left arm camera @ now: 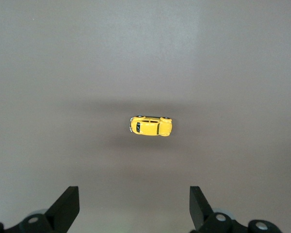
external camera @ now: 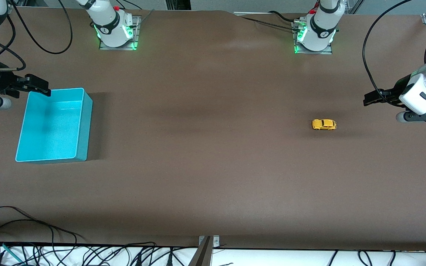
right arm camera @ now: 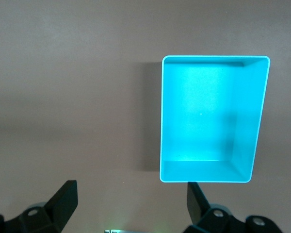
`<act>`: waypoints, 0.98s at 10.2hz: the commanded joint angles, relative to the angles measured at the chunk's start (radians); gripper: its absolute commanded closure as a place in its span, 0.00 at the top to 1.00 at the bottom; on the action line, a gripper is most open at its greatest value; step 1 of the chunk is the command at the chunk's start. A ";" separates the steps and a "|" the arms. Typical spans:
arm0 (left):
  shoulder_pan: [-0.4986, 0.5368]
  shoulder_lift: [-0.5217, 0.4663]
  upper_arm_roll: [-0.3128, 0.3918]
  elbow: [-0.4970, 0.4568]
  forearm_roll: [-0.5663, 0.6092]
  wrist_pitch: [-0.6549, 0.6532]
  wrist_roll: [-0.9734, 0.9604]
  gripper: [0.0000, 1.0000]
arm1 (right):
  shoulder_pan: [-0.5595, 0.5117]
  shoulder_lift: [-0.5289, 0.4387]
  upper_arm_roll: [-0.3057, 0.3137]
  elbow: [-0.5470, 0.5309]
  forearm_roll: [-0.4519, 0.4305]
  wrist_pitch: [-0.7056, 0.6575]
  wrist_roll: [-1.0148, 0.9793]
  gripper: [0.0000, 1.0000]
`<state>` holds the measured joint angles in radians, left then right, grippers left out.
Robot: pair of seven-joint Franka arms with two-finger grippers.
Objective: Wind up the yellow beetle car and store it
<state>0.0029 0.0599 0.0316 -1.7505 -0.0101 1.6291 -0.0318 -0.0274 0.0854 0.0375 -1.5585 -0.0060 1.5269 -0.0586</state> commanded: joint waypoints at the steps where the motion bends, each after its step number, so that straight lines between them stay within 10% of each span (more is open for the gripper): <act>1: -0.001 0.000 0.004 -0.001 -0.025 0.009 -0.007 1.00 | 0.001 -0.004 -0.004 0.009 0.001 0.001 -0.006 1.00; 10: 0.000 0.001 0.004 -0.001 -0.025 0.009 -0.008 1.00 | -0.003 0.005 -0.005 0.011 0.000 0.006 -0.017 1.00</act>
<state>0.0029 0.0623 0.0321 -1.7505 -0.0101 1.6298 -0.0330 -0.0288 0.0863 0.0342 -1.5578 -0.0060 1.5308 -0.0586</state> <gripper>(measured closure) 0.000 0.000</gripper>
